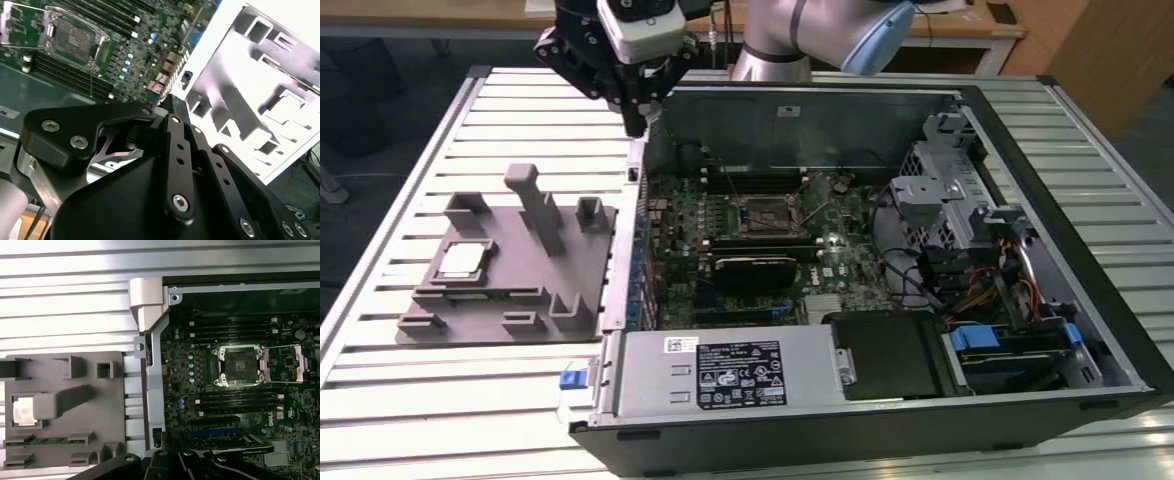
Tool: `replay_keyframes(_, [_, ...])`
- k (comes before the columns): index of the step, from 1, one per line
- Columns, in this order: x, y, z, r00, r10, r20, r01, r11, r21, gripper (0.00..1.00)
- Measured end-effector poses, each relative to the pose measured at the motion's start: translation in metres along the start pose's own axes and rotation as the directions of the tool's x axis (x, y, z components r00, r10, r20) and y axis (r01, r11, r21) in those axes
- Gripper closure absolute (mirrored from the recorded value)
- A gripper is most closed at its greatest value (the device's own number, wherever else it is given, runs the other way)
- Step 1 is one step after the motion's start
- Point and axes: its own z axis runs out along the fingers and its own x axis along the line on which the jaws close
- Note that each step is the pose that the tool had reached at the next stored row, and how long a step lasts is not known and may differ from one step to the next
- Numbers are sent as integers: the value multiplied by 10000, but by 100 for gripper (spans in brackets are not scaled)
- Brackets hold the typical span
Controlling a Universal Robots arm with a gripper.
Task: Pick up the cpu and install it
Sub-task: 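Reach for the cpu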
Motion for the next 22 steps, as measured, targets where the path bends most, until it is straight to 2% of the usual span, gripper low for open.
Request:
replay_keyframes(12, [283,-23,39,10000,0,0,0,10000,0,89])
replay_keyframes(22, [479,-41,96,10000,0,0,0,10000,0,89])
